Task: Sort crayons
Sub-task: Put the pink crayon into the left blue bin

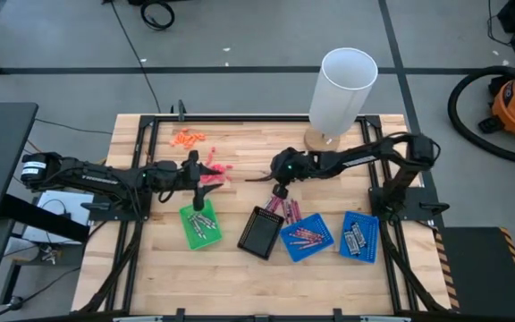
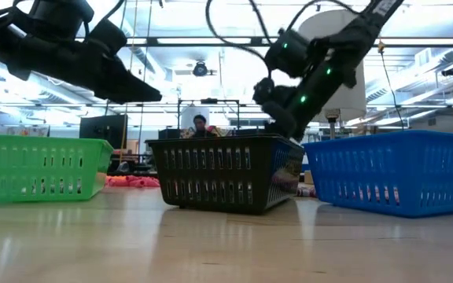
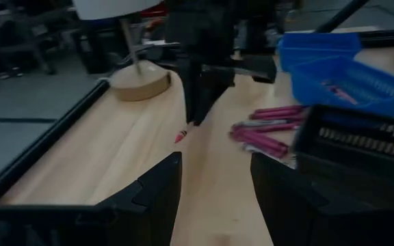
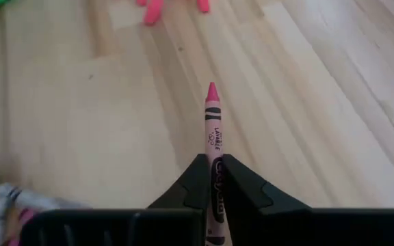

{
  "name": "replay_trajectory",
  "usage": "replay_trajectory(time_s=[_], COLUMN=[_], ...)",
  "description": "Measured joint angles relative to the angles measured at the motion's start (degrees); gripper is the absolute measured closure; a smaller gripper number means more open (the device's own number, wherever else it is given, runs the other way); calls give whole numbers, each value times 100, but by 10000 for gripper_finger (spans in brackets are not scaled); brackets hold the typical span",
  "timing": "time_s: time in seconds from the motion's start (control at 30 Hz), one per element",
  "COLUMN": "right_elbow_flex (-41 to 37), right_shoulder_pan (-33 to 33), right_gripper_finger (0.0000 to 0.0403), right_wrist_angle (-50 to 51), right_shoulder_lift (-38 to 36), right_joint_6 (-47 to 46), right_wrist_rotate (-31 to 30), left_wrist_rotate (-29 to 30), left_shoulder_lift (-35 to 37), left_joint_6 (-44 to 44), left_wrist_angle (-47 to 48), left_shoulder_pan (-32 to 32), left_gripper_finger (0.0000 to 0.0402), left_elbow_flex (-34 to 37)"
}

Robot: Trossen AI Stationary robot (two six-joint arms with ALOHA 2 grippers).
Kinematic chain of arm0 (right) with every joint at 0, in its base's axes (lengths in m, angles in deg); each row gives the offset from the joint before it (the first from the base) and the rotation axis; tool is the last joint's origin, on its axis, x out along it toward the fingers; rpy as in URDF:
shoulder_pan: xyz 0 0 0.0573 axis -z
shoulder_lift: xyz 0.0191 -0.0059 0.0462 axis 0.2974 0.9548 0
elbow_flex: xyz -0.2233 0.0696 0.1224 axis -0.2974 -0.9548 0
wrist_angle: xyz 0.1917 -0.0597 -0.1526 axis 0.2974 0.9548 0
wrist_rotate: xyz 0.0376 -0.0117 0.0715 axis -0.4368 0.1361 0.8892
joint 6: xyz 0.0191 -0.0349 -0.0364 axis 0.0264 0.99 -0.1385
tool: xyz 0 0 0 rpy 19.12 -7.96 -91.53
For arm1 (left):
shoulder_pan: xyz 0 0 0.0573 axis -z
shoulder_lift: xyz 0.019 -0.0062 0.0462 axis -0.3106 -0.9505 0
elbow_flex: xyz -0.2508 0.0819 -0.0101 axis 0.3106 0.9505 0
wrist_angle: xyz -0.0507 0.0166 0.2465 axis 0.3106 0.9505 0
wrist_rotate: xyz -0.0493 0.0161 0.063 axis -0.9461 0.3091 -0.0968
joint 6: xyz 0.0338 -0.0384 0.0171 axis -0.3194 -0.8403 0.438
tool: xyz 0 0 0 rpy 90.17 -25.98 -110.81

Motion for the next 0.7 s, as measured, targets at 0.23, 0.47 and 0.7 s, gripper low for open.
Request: replay_trajectory(time_s=[0.23,0.47,0.7], right_elbow_flex=[0,0,7], right_shoulder_pan=[-559,-1111,-1685], right_gripper_finger=[365,365,365], right_wrist_angle=[717,966,1402], right_shoulder_lift=[-903,-1521,-1818], right_joint_6=[54,-117,-490], right_wrist_rotate=[275,279,487], left_wrist_rotate=[-509,-506,-492], left_shoulder_lift=[0,0,0], left_joint_6=[-8,5,8], left_wrist_angle=[-208,-372,-471], left_shoulder_pan=[11,9,9], left_gripper_finger=[214,214,214], left_elbow_flex=[0,0,0])
